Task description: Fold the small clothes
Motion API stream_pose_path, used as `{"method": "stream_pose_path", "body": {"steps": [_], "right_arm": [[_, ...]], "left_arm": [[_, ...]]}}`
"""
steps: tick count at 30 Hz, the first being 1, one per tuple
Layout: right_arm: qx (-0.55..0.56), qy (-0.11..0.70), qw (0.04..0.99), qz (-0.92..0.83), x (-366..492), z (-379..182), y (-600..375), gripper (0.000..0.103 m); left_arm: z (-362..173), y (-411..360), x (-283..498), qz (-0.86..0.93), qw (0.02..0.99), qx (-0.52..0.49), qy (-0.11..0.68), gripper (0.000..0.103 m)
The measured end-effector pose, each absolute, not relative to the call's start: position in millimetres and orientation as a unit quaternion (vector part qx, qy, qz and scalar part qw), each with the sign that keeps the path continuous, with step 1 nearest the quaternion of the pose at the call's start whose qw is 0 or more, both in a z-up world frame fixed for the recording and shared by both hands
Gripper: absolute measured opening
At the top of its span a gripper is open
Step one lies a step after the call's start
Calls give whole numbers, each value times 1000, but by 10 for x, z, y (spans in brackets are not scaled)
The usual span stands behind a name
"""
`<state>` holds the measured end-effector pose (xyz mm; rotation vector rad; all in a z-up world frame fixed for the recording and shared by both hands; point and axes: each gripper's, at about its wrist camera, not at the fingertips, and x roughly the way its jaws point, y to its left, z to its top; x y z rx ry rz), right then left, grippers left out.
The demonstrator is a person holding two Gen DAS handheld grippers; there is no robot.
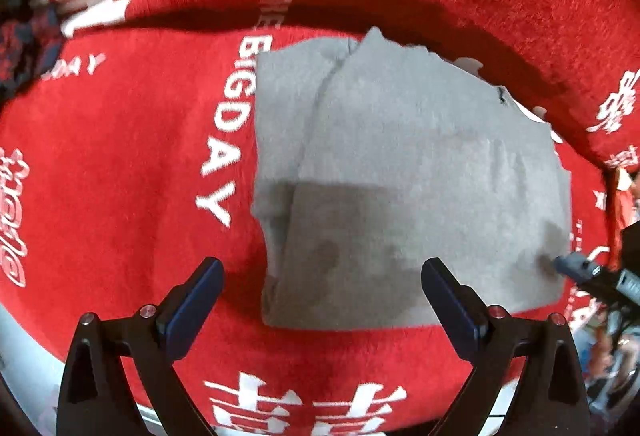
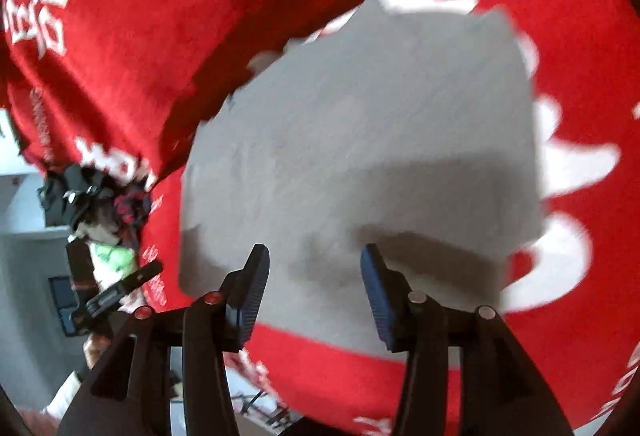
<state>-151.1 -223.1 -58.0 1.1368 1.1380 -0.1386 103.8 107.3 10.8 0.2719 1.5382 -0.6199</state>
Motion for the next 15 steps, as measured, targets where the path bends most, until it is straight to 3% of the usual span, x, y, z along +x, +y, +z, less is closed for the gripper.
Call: {"method": "stream_pose_path", "body": {"steps": [8,10,13,15], "right_arm": [[617,492,614,-14,-1453,-1038,-1187,52],[648,475,595,-30,-1489,-1162,-1013,52],[706,418,569,-62,-1530,-1300,-772,52],[726,382,566,-81,-1532,-1344,-675,52]], "left_arm": [[-117,1123,1004,-351,622,107,692,97],[-135,1126,1002,-372,610,108,691,87],[-176,1136,1023,-398,593,99,692,84],[-220,1121,1033,-412,580,103,695,69]]}}
